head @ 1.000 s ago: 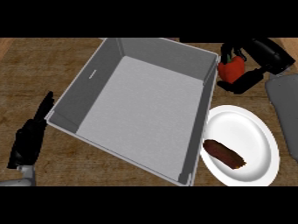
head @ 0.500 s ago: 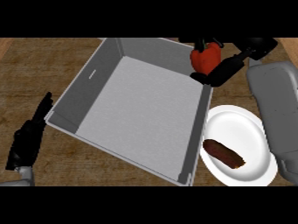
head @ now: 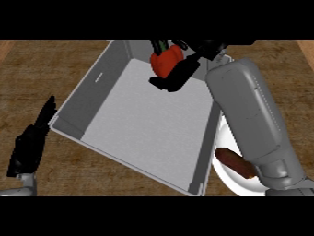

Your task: Pick the bell pepper from the plate and place it in the cardboard box

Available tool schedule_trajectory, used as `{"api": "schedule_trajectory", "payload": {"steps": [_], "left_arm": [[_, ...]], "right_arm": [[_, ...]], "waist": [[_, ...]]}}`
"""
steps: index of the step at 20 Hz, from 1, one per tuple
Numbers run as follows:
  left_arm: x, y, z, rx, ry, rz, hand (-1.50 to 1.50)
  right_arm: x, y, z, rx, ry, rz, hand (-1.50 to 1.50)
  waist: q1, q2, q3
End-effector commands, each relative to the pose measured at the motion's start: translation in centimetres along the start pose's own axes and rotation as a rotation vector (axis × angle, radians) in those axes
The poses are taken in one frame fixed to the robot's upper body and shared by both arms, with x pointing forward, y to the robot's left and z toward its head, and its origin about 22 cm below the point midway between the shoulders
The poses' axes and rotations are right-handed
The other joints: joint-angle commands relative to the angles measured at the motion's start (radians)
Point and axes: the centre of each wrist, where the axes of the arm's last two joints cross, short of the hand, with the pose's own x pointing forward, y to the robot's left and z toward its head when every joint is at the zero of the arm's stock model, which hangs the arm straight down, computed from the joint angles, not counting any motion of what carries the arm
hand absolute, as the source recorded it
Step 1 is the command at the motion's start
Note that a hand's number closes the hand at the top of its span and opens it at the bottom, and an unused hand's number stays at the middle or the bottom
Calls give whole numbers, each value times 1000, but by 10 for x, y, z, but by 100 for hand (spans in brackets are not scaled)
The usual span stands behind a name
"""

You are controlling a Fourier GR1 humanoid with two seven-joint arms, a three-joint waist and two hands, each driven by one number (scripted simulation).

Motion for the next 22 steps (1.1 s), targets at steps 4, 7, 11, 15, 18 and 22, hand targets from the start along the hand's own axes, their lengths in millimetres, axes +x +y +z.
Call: {"api": "schedule_trajectory", "payload": {"steps": [4, 7, 11, 15, 18, 22], "left_arm": [[6, -3, 7, -16, 18, -4, 0], [14, -14, -5, -12, -18, 6, 0], [16, -11, -13, -30, -19, 5, 0], [4, -24, -9, -51, -27, 4, 0], [14, -18, -13, -46, -56, 22, 0], [20, -15, -16, -69, -41, 7, 0]], "right_arm": [[27, 51, -32, 92, 65, 15, 150], [-2, 69, -40, 109, 106, 51, 150], [-8, 92, -41, 115, 209, 49, 150], [-6, 92, -51, 106, 241, 16, -150], [-31, 106, -38, 92, 222, -44, -150], [-29, 102, -38, -32, 213, -204, -150]], "waist": [[18, -2, 0], [25, 7, 0], [33, 8, 0], [53, 12, -1], [63, 18, 0], [71, 19, 0]]}}
